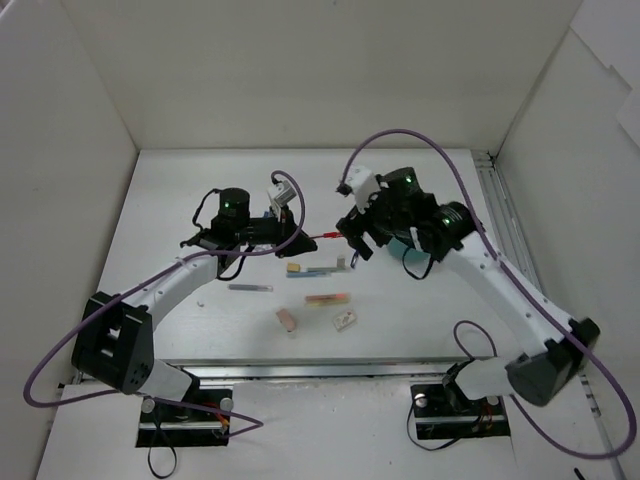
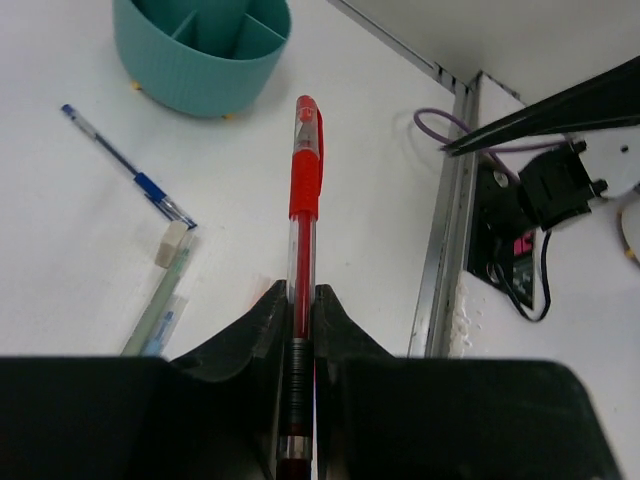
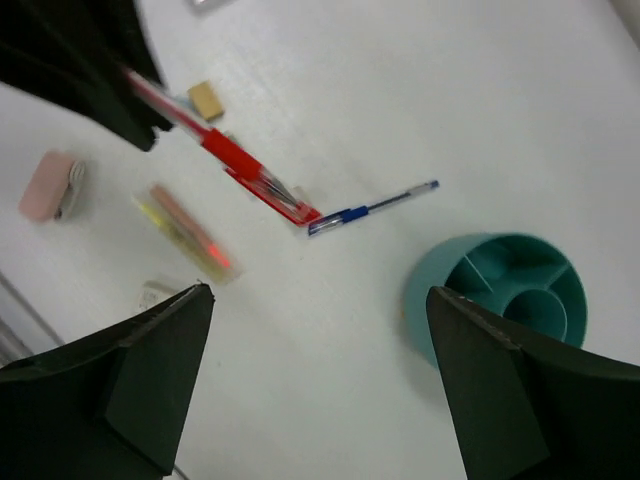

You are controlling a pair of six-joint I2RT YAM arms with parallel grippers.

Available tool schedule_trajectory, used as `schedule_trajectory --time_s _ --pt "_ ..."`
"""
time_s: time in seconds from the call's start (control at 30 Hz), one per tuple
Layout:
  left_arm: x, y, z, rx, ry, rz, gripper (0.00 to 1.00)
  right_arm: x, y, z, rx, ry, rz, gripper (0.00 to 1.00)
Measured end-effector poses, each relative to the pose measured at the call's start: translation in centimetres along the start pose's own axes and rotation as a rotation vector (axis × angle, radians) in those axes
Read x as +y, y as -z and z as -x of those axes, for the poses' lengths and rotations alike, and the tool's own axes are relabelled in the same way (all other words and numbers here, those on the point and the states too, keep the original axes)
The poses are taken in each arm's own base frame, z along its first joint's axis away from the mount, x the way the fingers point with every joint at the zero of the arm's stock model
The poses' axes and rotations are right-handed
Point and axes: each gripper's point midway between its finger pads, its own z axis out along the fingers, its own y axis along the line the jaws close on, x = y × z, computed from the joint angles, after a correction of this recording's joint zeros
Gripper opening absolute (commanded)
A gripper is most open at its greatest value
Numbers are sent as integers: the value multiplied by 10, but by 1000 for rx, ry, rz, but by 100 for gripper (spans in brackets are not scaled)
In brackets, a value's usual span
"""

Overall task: Sort the stationery into containers
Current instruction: Pick up the pen from the center of the board.

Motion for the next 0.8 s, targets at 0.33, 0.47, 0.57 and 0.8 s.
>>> schedule_trajectory --time_s 0.33,0.47,0.57,0.8 --pt "3 12 35 -183 -16 103 0 -23 11 -10 -593 -796 -246 98" --pt "-1 12 48 -232 -29 88 0 -26 -28 10 -646 -1019 -135 98" --pt "-1 13 54 -255 -38 88 0 -24 -53 17 -676 -1157 -52 98" --pt "6 13 56 -275 -43 128 0 -20 -74 38 -743 -1309 88 96"
